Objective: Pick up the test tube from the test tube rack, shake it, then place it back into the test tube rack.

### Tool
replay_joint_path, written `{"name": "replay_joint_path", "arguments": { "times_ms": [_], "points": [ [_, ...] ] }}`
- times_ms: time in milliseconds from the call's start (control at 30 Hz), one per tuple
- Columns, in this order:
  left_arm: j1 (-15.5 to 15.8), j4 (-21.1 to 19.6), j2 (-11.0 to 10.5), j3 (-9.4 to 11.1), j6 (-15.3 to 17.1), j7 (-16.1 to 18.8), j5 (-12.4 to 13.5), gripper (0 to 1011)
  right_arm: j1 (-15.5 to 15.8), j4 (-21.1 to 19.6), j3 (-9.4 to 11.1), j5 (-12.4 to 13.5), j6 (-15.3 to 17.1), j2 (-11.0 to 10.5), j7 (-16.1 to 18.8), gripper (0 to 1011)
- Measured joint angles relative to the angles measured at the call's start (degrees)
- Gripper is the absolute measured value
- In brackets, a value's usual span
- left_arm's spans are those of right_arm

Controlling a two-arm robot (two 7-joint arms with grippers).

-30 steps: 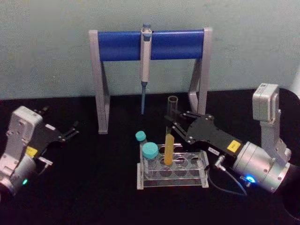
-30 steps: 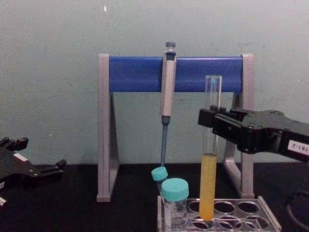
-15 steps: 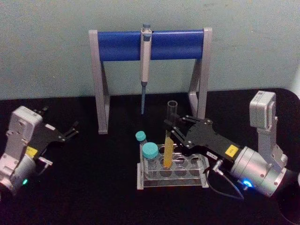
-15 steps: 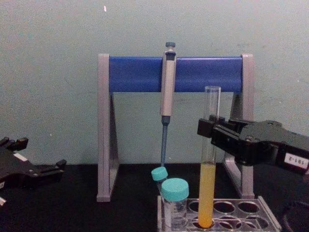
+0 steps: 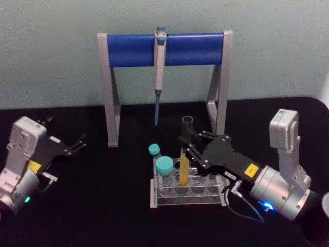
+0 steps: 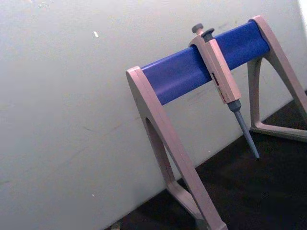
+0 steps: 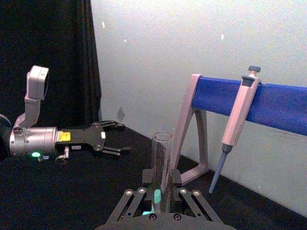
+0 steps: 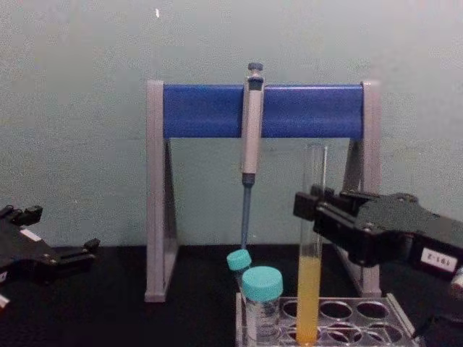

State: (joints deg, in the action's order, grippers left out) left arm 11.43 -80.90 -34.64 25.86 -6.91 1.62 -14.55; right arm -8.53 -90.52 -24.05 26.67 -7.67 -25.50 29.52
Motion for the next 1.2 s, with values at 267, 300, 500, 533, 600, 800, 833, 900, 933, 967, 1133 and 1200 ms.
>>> {"name": "replay_joint_path", "arguments": {
  "times_ms": [267, 300, 500, 533, 600, 800, 833, 900, 933, 967, 1133, 1200],
  "points": [
    [0.00, 0.00, 0.00, 0.00, 0.00, 0.00, 0.00, 1001, -0.03, 1.62, -0.05, -0.67, -0.75, 0.84, 0.32, 229],
    [0.00, 0.00, 0.00, 0.00, 0.00, 0.00, 0.00, 1001, -0.04, 1.92, -0.12, -0.83, -0.81, 0.99, 0.35, 229],
    [0.00, 0.00, 0.00, 0.00, 0.00, 0.00, 0.00, 1001, -0.06, 2.75, -0.31, -1.43, -0.78, 1.39, 0.41, 229],
    [0.00, 0.00, 0.00, 0.00, 0.00, 0.00, 0.00, 1001, -0.06, 2.86, -0.34, -1.52, -0.76, 1.45, 0.41, 229],
    [0.00, 0.00, 0.00, 0.00, 0.00, 0.00, 0.00, 1001, -0.06, 3.15, -0.39, -1.64, -0.73, 1.56, 0.46, 229],
    [0.00, 0.00, 0.00, 0.00, 0.00, 0.00, 0.00, 1001, -0.09, 4.00, -0.59, -2.14, -0.62, 1.96, 0.46, 229],
    [0.00, 0.00, 0.00, 0.00, 0.00, 0.00, 0.00, 1001, -0.08, 4.16, -0.64, -2.28, -0.55, 2.07, 0.44, 229],
    [0.00, 0.00, 0.00, 0.00, 0.00, 0.00, 0.00, 1001, -0.07, 4.28, -0.66, -2.36, -0.48, 2.16, 0.40, 229],
    [0.00, 0.00, 0.00, 0.00, 0.00, 0.00, 0.00, 1001, -0.04, 4.44, -0.67, -2.44, -0.43, 2.25, 0.37, 229],
    [0.00, 0.00, 0.00, 0.00, 0.00, 0.00, 0.00, 1001, -0.02, 4.50, -0.67, -2.47, -0.40, 2.30, 0.36, 229],
    [0.00, 0.00, 0.00, 0.00, 0.00, 0.00, 0.00, 1001, 0.04, 4.88, -0.68, -2.66, -0.21, 2.49, 0.28, 228],
    [0.00, 0.00, 0.00, 0.00, 0.00, 0.00, 0.00, 1001, 0.04, 5.10, -0.68, -2.76, -0.09, 2.52, 0.27, 229]
  ]
}}
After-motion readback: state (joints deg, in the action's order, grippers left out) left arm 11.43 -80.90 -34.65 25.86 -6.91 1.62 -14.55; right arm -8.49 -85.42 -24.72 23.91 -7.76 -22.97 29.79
